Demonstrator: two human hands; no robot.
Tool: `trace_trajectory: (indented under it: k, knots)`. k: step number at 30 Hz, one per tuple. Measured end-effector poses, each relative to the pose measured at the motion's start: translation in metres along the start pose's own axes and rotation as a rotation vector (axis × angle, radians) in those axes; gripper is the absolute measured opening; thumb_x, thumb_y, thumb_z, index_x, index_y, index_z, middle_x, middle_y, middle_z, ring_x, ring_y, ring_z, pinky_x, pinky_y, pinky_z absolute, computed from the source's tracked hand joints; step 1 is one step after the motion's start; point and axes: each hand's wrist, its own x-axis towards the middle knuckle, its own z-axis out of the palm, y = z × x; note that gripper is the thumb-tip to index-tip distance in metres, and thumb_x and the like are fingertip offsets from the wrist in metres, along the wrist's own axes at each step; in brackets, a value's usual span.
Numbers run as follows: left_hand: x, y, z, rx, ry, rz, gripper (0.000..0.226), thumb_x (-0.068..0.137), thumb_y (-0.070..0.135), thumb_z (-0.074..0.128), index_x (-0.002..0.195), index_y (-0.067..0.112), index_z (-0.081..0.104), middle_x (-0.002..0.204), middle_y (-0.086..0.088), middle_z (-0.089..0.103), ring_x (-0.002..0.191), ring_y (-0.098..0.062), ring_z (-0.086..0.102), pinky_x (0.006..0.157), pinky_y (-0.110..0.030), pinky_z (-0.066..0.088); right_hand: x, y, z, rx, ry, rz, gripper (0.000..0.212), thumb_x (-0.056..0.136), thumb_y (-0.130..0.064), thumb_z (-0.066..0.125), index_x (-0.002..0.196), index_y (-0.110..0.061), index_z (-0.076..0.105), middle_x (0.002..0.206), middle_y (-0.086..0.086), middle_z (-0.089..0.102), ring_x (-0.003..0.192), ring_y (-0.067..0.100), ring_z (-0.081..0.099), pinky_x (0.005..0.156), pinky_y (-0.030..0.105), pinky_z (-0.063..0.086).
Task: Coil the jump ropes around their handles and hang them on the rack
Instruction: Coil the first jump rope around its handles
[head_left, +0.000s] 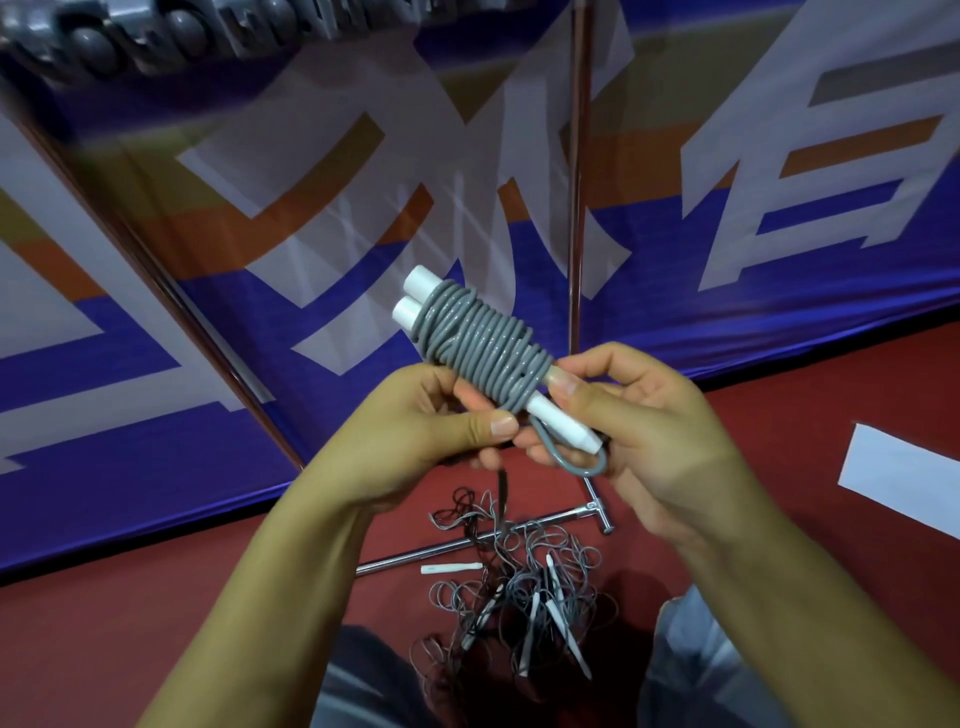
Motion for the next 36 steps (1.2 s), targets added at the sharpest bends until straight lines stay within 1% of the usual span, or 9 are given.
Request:
trace_trajectory:
  k: [5,9,14,17,19,24,29,33,36]
  knots:
    - [-0.001,-0.009,0.000,0.039,0.078,0.136,0.035,0.057,0.005,0.084,0.086,0.006,0.064,0.069,-0.004,0.068,0.059,-0.008,0.062,0.053,-0.018,0.048,0.003,-0.003,-0.003,-0.048,-0.077,0.047,0.026,0.068,-0.018,0.065,0.086,-0.002,0.058,0.071,0.020,0.070,0.060,0.028,0.069,0.057,0.034,0.059]
    - [-0.003,-0.014,0.000,0.014,0.101,0.278,0.082,0.056,0.026,0.088,0.128,0.020,0.049,0.115,-0.004,0.066,0.102,-0.019,0.065,0.083,-0.028,0.053,0.005,-0.006,-0.005,-0.068,-0.161,0.154,0.025,0.071,-0.022,0.062,0.086,-0.002,0.060,0.070,0.018,0.069,0.057,0.023,0.069,0.049,0.025,0.055]
    - [-0.004,-0.013,0.006,0.038,0.123,0.363,0.063,0.057,0.007,0.083,0.113,0.025,0.062,0.109,-0.002,0.071,0.099,-0.019,0.068,0.080,-0.028,0.054,0.008,-0.001,-0.007,-0.121,-0.179,0.232,0.029,0.079,-0.034,0.057,0.090,-0.008,0.062,0.073,0.010,0.070,0.062,0.014,0.070,0.051,0.022,0.055]
    - [-0.002,-0.012,0.005,-0.007,0.223,0.335,0.047,0.058,0.010,0.078,0.101,0.021,0.067,0.097,-0.004,0.073,0.089,-0.019,0.070,0.072,-0.026,0.054,0.010,0.011,-0.009,-0.388,-0.051,-0.008,0.030,0.076,-0.045,0.071,0.097,-0.026,0.060,0.096,-0.003,0.069,0.088,0.012,0.070,0.077,0.035,0.059]
    - [0.000,-0.013,0.005,-0.042,0.310,0.305,0.034,0.056,0.018,0.078,0.088,0.015,0.067,0.079,-0.002,0.071,0.065,-0.014,0.064,0.057,-0.023,0.049,0.007,0.015,-0.009,-0.587,-0.061,-0.184,0.042,0.064,-0.050,0.079,0.099,-0.039,0.059,0.104,-0.013,0.065,0.099,0.007,0.064,0.086,0.031,0.053]
    - [-0.003,-0.010,0.025,-0.188,0.324,0.250,0.017,0.066,0.008,0.073,0.074,0.008,0.058,0.052,0.005,0.048,0.037,-0.005,0.033,0.038,-0.016,0.026,0.006,0.026,-0.013,-0.922,0.012,-0.584,0.038,0.074,-0.032,0.077,0.108,-0.031,0.059,0.100,-0.018,0.059,0.094,-0.007,0.054,0.076,0.006,0.040]
    - [-0.007,-0.007,0.031,-0.261,0.285,0.154,0.012,0.076,0.013,0.064,0.065,0.016,0.060,0.052,0.006,0.041,0.038,-0.004,0.030,0.037,-0.016,0.017,0.006,0.022,-0.015,-0.850,0.015,-0.724,0.026,0.081,-0.029,0.068,0.106,-0.020,0.068,0.096,-0.009,0.068,0.090,-0.003,0.062,0.081,0.007,0.044]
    - [-0.010,-0.003,0.030,-0.177,0.237,0.151,0.015,0.075,0.014,0.066,0.062,0.022,0.065,0.052,0.007,0.046,0.039,-0.004,0.035,0.038,-0.015,0.024,0.003,0.018,-0.015,-0.703,-0.024,-0.601,0.020,0.081,-0.029,0.070,0.100,-0.032,0.066,0.096,-0.012,0.068,0.087,0.003,0.065,0.077,0.012,0.048]
    - [-0.012,-0.002,0.025,-0.202,0.136,0.144,0.006,0.076,0.008,0.066,0.078,0.012,0.062,0.062,0.003,0.053,0.048,-0.006,0.044,0.044,-0.016,0.035,-0.001,0.017,-0.009,-0.509,-0.016,-0.471,0.014,0.079,-0.030,0.072,0.086,-0.042,0.069,0.088,-0.015,0.070,0.084,0.005,0.067,0.074,0.017,0.053]
